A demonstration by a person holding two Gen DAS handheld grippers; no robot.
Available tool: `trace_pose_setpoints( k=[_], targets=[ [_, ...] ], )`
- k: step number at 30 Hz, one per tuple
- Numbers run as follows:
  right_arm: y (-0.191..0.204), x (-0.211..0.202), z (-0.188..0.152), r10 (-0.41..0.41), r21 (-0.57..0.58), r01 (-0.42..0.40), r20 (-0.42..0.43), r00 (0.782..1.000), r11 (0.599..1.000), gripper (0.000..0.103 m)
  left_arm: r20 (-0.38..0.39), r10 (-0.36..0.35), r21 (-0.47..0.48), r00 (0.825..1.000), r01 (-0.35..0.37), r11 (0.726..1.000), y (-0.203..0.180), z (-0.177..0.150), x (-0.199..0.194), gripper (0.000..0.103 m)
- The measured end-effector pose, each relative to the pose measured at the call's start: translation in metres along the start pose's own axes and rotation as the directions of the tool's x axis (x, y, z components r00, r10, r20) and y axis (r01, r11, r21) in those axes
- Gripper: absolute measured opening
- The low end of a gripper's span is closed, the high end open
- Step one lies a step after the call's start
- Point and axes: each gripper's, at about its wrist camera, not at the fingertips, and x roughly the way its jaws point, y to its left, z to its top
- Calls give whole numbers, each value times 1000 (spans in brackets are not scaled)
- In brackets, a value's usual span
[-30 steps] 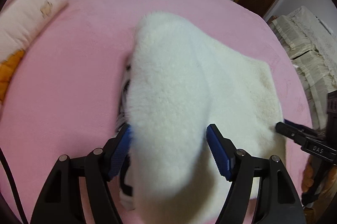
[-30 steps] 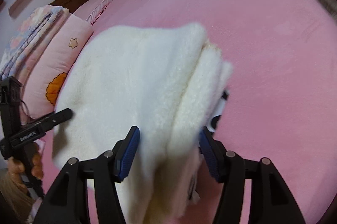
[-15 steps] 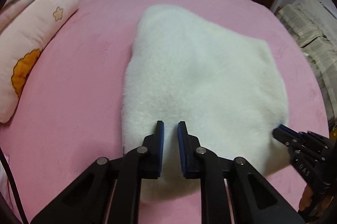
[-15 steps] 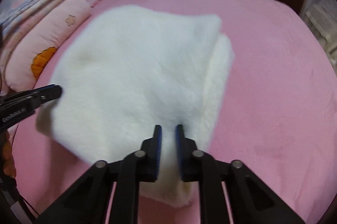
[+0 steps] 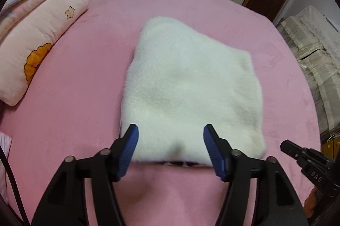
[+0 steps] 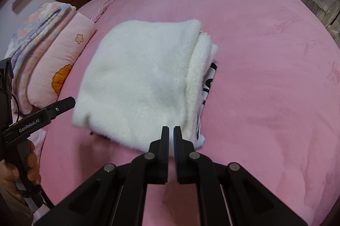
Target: Fold large clothes
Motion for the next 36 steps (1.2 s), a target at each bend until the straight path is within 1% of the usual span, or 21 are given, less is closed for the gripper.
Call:
trace_pose_setpoints(
  k=[1,2,3,4,6,7,9,12,14,15,17,18,19,24,28,33,36],
  targets=[
    [-1,-13,-5,-2,-6,2,3,1000,1000,7,4,-14,-4,1000,14,1000,-5,-5,-13,64],
    [1,-20,-7,-3,-11,3,6,1000,1000,10,4,-19,-8,1000,19,1000,-10,-8,-23,64],
    [2,-31,-11,-4,-20,4,9,1000,1000,16,3,-22,-12,1000,22,1000,-15,-12,-34,64],
    [3,-41,-15,-7,-29,8,12,1000,1000,20,5,-23,-17,1000,23,1000,-21,-18,-47,64],
    [2,-67,-26,-19,-46,20,23,1000,999,33,5,-25,-21,1000,25,999,-35,-30,-70,67],
    [1,-78,-31,-18,-50,20,28,999,999,35,2,-30,-18,1000,30,999,-40,-34,-78,68],
    [-4,-103,-45,-5,-52,7,39,999,999,45,8,-30,1,1000,30,1000,-56,-50,-98,68],
    [-10,-138,-63,0,-57,3,56,998,998,48,10,8,27,1000,-9,1000,-79,-71,-122,68],
    [-13,-157,-74,-5,-69,9,63,998,998,49,1,-3,39,1000,3,999,-94,-87,-137,68],
    [-15,-169,-82,-11,-78,17,70,997,997,50,-5,-26,48,1000,26,999,-105,-98,-147,68],
    [-20,-191,-99,-27,-91,35,87,996,995,54,-15,-46,61,999,47,997,-121,-116,-160,77],
    [-23,-201,-107,-34,-93,42,96,995,995,58,-18,-50,68,999,51,996,-128,-125,-165,86],
    [-26,-209,-116,-39,-90,48,101,994,995,59,-15,-52,74,999,53,996,-134,-132,-170,88],
    [-46,-241,-154,-68,-48,74,113,991,996,61,2,-44,94,999,44,995,-166,-172,-196,88],
    [-58,-259,-181,-110,-30,115,131,985,993,62,22,-10,104,1000,8,995,-190,-200,-211,88],
    [-70,-271,-208,-164,-20,169,154,974,985,64,11,23,122,1000,-24,992,-213,-227,-209,88],
    [-79,-270,-219,-169,18,168,134,976,986,64,22,48,153,999,-51,987,-228,-243,-209,88]
  ],
)
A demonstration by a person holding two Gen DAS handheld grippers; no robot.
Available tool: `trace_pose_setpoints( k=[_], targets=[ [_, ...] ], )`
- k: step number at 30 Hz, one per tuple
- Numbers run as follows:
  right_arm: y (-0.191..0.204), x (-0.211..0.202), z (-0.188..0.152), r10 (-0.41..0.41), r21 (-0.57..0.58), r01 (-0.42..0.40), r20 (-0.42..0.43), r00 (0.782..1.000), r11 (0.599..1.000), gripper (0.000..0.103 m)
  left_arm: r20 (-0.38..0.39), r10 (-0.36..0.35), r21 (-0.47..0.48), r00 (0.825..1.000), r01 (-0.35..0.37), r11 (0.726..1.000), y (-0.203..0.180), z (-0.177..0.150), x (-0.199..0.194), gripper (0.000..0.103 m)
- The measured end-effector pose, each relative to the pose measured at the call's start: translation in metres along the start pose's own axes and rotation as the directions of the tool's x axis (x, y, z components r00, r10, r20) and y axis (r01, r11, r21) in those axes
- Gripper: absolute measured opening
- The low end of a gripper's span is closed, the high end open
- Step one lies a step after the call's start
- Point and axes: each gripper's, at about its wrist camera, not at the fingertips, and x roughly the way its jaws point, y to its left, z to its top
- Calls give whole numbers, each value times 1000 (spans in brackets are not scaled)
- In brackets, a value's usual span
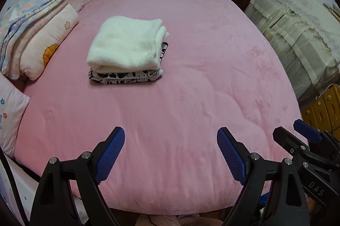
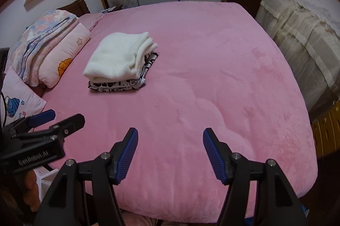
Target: Fold large clothes
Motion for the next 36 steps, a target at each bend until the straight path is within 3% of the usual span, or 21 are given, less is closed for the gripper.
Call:
trace_pose_setpoints(
  k=[10,36],
  targets=[
    [-10,-7,-16,-11,6,11,-3,1000,1000,64,-16,-4,36,1000,4,999,-35,-14,-6,87],
    [-30,-5,-17,-4,8,4,-32,999,1000,64,-63,2,33,998,0,999,-50,-12,4,87]
  ],
)
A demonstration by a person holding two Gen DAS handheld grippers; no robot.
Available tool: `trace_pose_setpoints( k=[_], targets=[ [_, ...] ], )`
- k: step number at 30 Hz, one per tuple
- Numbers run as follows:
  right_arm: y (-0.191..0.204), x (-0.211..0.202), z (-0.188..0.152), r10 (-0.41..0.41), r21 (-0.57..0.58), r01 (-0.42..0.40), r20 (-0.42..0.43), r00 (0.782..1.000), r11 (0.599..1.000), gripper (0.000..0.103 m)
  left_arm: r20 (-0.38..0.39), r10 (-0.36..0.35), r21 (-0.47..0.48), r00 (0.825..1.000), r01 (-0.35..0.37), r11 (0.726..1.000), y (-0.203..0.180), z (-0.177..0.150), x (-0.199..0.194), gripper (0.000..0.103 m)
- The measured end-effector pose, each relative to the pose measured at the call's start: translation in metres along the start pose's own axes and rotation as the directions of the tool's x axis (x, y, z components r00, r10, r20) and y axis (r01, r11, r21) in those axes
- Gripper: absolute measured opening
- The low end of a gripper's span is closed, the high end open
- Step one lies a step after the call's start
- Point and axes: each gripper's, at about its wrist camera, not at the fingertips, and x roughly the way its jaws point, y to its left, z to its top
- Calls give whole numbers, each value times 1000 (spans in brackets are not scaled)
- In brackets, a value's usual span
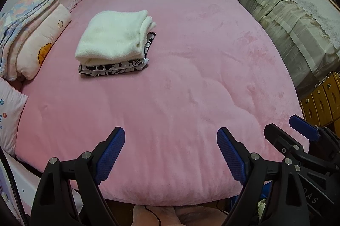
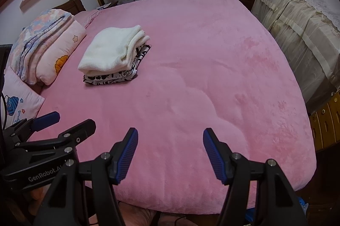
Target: Fold large clothes
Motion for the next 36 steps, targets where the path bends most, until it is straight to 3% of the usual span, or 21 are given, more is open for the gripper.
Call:
trace_pose_setpoints(
  k=[36],
  targets=[
    [-3,9,-1,-3,11,4,-34,999,1000,64,-19,5,9,1000,-4,1000,6,1,5,87]
  ],
)
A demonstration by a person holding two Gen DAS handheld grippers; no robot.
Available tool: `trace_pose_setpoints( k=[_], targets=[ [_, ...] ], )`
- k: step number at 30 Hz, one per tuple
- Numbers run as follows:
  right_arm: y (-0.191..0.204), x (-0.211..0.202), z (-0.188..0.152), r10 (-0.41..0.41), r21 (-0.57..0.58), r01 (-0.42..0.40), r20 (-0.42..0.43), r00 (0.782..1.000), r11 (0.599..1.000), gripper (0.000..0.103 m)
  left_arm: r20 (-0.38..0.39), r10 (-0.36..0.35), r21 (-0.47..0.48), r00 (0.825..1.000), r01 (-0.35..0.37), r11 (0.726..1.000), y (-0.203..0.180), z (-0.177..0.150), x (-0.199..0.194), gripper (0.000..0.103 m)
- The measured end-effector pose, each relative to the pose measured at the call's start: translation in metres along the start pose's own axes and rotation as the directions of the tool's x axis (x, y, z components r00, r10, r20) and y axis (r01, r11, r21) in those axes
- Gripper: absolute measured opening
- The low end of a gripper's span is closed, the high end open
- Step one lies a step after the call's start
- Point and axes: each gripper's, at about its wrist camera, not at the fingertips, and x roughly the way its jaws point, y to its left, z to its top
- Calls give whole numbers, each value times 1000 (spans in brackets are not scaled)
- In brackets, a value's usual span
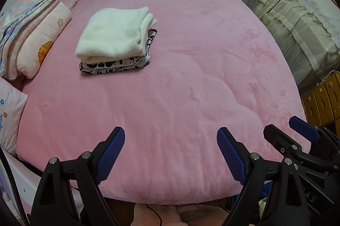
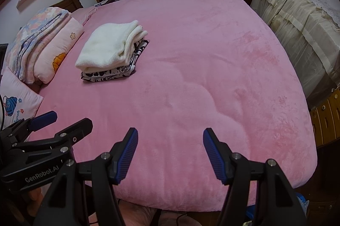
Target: Fold large clothes
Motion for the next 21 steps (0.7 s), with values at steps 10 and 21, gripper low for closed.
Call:
trace_pose_setpoints(
  k=[10,21],
  targets=[
    [4,3,-1,2,-3,-2,-13,1000,1000,64,-12,5,1,1000,-5,1000,7,-1,4,87],
    [7,6,-1,4,-10,-4,-22,1000,1000,64,-26,14,6,1000,-14,1000,12,-1,9,87]
  ],
)
